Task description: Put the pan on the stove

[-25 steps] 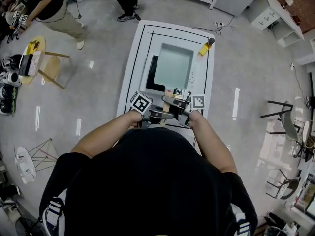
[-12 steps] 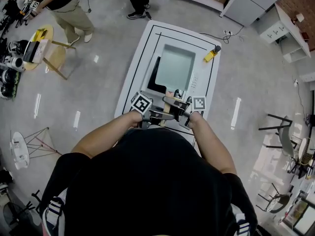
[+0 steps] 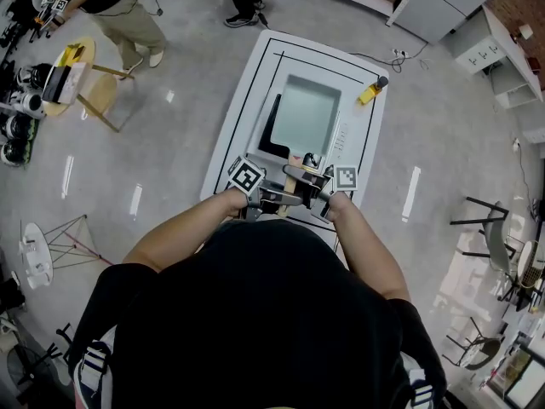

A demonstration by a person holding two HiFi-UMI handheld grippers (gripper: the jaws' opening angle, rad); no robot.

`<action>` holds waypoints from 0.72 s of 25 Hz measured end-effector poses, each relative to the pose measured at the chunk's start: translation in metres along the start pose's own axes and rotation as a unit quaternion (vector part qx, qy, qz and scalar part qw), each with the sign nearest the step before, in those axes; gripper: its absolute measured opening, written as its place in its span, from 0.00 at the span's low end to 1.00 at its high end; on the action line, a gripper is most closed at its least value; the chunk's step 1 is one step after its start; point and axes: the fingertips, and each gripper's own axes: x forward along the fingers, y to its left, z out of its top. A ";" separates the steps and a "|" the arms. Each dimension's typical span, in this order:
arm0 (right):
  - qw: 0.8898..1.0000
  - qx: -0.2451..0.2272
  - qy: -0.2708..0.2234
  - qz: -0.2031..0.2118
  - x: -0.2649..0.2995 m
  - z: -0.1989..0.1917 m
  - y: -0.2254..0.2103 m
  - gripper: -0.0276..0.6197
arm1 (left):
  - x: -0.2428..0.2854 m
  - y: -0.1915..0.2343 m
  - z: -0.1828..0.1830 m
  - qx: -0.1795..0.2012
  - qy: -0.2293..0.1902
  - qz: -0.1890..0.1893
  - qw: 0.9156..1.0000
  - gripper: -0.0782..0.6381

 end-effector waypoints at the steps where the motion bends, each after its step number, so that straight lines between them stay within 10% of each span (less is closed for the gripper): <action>1: 1.000 -0.001 0.000 -0.001 -0.001 0.000 -0.001 0.24 | 0.001 -0.001 -0.001 -0.003 0.001 -0.002 1.000 0.23; 18: 0.999 0.033 -0.023 -0.008 0.000 0.001 -0.022 0.24 | -0.006 0.013 -0.005 -0.032 0.024 -0.013 0.999 0.23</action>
